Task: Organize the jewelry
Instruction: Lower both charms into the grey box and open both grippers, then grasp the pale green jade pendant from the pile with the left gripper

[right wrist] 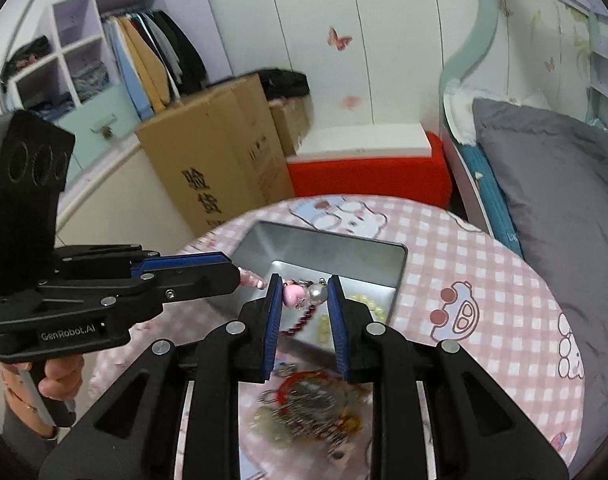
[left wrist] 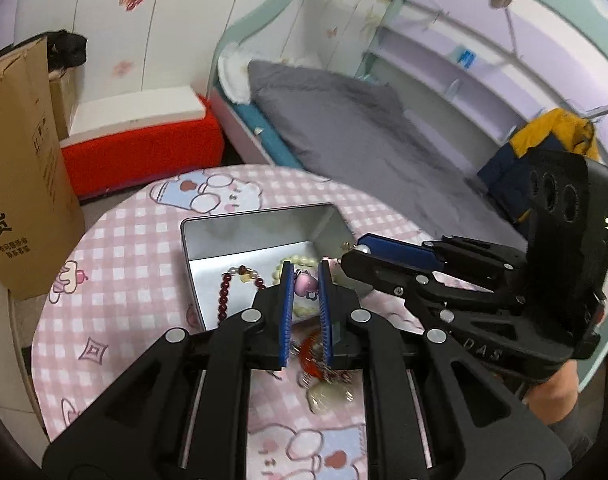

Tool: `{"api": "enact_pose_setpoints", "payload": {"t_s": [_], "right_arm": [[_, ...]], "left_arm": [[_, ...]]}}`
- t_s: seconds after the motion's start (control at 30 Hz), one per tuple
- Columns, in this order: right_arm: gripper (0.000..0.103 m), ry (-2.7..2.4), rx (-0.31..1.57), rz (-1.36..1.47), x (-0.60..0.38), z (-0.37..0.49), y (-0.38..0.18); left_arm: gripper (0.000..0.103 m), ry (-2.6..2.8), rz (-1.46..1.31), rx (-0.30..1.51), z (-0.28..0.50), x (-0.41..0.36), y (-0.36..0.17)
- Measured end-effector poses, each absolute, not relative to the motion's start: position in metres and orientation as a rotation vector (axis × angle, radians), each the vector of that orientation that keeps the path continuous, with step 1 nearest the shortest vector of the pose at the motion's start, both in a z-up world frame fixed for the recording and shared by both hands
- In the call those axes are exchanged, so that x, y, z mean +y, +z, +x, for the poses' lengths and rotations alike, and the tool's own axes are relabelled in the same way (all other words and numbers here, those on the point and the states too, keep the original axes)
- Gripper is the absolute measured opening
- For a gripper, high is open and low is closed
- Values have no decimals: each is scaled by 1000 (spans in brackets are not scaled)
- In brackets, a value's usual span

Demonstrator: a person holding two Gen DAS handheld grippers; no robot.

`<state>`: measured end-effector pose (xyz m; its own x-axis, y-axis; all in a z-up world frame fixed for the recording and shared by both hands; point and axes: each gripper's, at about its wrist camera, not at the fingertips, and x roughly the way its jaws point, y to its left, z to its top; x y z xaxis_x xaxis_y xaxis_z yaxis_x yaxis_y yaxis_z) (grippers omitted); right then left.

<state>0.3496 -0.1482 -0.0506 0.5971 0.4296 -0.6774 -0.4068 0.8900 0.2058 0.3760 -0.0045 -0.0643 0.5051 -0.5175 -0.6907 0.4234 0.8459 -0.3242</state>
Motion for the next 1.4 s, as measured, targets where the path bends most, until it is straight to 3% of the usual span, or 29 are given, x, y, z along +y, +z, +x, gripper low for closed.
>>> {"api": "enact_pose_setpoints", "payload": {"t_s": [0.33,0.9,1.1,1.17,1.23,1.4], "right_arm": [[21,504,877,-57,-142,366,-83],[22,515,913,-105,-137,373,-80],[22,512,910,-81,-142,371,-74],[22,512,901,-66,-147,369,-70],[28,515,892,-51,-152,365,-66],[32,500,847,-50,-162,346,-51]], "left_arm": [[12,-543,-76,979,398,-19,-99],[14,-509,-33,1019,405,-26,-107],[29,-494,-45,1008,403,-21,-102],[41,-481,-45,990,399,-16,-98],[47,-473,-50,968,393,-11,-91],[49,-471,-31,887,364,-5,-70]]}}
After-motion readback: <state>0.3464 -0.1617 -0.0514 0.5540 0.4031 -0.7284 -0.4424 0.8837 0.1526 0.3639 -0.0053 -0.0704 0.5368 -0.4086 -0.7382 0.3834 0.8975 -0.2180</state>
